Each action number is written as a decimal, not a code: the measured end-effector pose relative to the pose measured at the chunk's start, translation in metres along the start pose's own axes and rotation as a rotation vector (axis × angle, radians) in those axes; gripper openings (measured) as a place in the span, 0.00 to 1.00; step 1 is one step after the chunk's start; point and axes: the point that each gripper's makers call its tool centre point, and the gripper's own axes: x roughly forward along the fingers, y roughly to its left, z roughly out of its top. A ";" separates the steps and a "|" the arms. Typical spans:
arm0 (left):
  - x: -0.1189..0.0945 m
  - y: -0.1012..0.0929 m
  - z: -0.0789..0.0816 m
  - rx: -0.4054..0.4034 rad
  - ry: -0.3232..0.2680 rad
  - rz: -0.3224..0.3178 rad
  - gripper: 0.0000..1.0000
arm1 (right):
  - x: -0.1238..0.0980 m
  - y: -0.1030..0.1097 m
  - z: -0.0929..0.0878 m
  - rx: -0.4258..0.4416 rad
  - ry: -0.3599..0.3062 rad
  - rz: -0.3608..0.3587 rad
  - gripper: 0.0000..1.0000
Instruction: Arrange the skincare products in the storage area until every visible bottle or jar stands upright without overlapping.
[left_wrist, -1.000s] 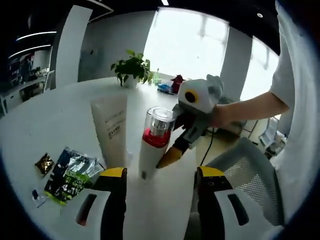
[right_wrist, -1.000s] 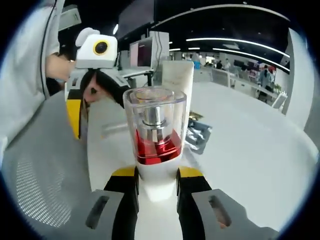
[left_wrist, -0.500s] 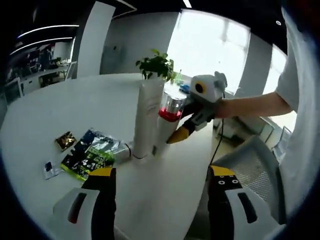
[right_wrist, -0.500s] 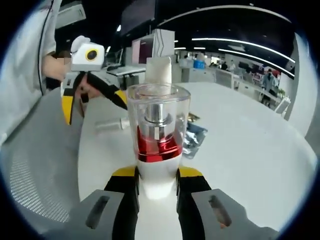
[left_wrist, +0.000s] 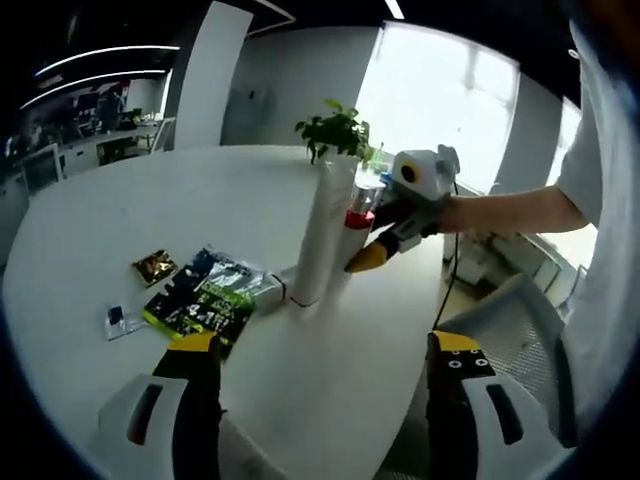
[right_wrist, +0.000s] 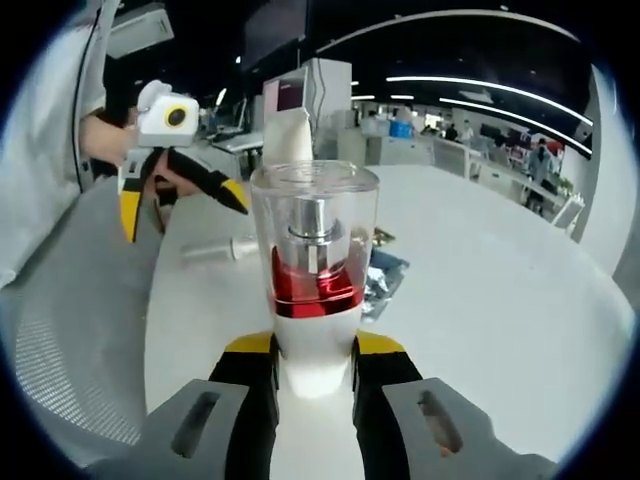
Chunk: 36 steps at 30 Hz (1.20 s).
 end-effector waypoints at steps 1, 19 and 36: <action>0.000 0.001 0.000 -0.002 0.000 0.003 0.79 | 0.000 0.000 0.000 0.001 -0.001 0.001 0.27; -0.002 0.006 -0.005 -0.030 0.000 0.017 0.78 | 0.002 -0.002 0.003 -0.039 -0.010 0.074 0.27; -0.013 0.010 0.000 -0.024 -0.021 0.029 0.78 | 0.003 0.003 -0.021 0.074 0.079 0.035 0.35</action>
